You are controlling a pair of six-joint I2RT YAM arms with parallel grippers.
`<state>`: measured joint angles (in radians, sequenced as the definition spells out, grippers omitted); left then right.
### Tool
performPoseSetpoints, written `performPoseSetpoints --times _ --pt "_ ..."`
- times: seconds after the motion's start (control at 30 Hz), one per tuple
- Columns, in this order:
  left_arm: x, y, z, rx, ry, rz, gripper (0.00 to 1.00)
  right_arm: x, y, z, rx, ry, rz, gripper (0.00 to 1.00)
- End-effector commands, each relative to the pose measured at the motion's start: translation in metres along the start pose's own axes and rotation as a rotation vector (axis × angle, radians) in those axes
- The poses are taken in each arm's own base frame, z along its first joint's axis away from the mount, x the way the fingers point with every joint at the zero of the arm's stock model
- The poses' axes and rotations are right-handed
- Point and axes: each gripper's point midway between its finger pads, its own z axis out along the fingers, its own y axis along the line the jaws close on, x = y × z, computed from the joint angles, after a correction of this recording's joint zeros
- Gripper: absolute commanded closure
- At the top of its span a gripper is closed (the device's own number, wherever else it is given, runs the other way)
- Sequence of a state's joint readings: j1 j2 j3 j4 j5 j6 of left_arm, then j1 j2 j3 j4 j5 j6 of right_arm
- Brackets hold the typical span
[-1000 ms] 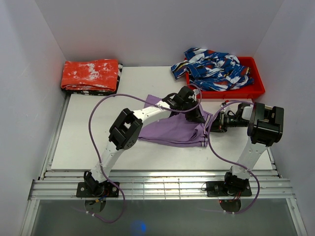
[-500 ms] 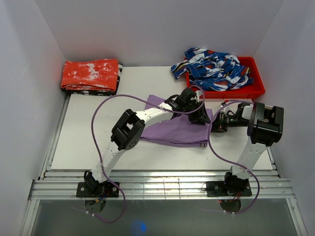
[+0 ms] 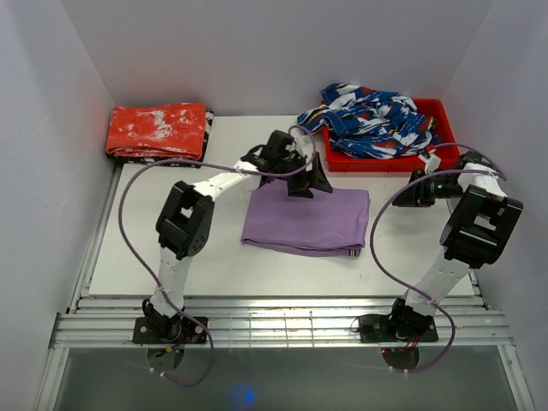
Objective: Fold and stack the trousers
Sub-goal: Fold the trousers, then neatly place the folded trousers to the corner
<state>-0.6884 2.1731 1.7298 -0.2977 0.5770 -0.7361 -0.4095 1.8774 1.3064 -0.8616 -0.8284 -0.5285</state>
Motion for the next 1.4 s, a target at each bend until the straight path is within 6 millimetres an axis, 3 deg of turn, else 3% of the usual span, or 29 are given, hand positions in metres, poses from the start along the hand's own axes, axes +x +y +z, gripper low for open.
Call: performPoseSetpoints --times 0.0,0.03,0.07,0.1,0.13,0.17,0.23,0.33,0.4,0.47,0.53,0.6,0.7,0.8,0.9,1.0,1.07,1.1,1.17,1.2,1.23,1.3,1.37 --pt "-0.034 -0.031 -0.097 0.094 -0.099 0.139 0.06 -0.015 0.043 -0.03 -0.047 0.004 -0.109 0.61" --pt "-0.047 -0.011 -0.117 0.068 -0.136 0.135 0.02 -0.021 0.061 -0.028 -0.067 0.02 -0.135 0.55" --pt "-0.051 -0.012 -0.142 0.072 -0.174 0.148 0.02 -0.023 0.07 -0.025 -0.082 0.028 -0.143 0.53" --pt "-0.044 0.009 -0.149 0.052 -0.173 0.125 0.02 -0.027 0.083 -0.022 -0.117 0.019 -0.155 0.52" --pt "-0.053 0.029 -0.17 0.028 -0.212 0.126 0.02 -0.026 0.101 -0.013 -0.156 0.033 -0.175 0.49" --pt "-0.054 0.037 -0.182 0.02 -0.23 0.137 0.02 -0.029 0.108 -0.006 -0.179 0.029 -0.192 0.48" --pt "-0.048 0.056 -0.204 0.006 -0.242 0.148 0.02 -0.024 0.136 0.013 -0.256 0.063 -0.206 0.48" --pt "-0.025 0.073 -0.213 0.011 -0.184 0.163 0.05 -0.007 0.159 0.037 -0.323 0.133 -0.231 0.48" --pt "-0.009 0.084 -0.216 0.008 -0.154 0.157 0.06 0.016 0.16 0.049 -0.334 0.192 -0.216 0.48" --pt "0.008 0.108 -0.219 -0.043 -0.145 0.099 0.07 0.038 0.153 0.055 -0.306 0.254 -0.217 0.49" --pt "0.024 0.13 -0.221 -0.066 -0.131 0.031 0.09 0.069 0.138 0.059 -0.265 0.318 -0.186 0.5" --pt "0.032 0.14 -0.222 -0.064 -0.118 -0.01 0.11 0.1 0.119 0.061 -0.199 0.397 -0.166 0.51" --pt "0.04 0.153 -0.221 -0.059 -0.114 -0.061 0.12 0.126 0.093 0.065 -0.103 0.447 -0.19 0.51" --pt "0.043 0.154 -0.222 -0.019 -0.113 -0.096 0.13 0.129 0.09 0.071 -0.092 0.458 -0.25 0.52" --pt "0.037 0.159 -0.231 -0.005 -0.136 -0.118 0.14 0.116 0.092 0.071 -0.073 0.434 -0.342 0.53" --pt "0.034 0.156 -0.242 0.006 -0.154 -0.109 0.12 0.08 0.109 0.07 -0.061 0.366 -0.48 0.52" --pt "0.035 0.157 -0.248 -0.012 -0.171 -0.105 0.07 0.038 0.14 0.07 -0.054 0.258 -0.638 0.5" --pt "0.034 0.157 -0.257 -0.021 -0.2 -0.102 0.02 0.027 0.151 0.071 -0.047 0.23 -0.7 0.5" --pt "0.041 0.163 -0.266 -0.012 -0.216 -0.134 0.02 0.013 0.19 0.081 -0.068 0.186 -0.846 0.49" --pt "0.043 0.167 -0.271 -0.018 -0.231 -0.149 0.02 0.001 0.196 0.09 -0.024 0.154 -0.919 0.5" --pt "0.045 0.167 -0.274 -0.015 -0.239 -0.153 0.02 0.009 0.217 0.106 -0.037 0.167 -0.98 0.49" --pt "0.046 0.167 -0.281 -0.011 -0.25 -0.149 0.02 0.004 0.229 0.123 0.025 0.165 -1.062 0.46" --pt "0.043 0.172 -0.294 -0.029 -0.272 -0.159 0.02 0.013 0.255 0.151 0.001 0.172 -1.129 0.43"
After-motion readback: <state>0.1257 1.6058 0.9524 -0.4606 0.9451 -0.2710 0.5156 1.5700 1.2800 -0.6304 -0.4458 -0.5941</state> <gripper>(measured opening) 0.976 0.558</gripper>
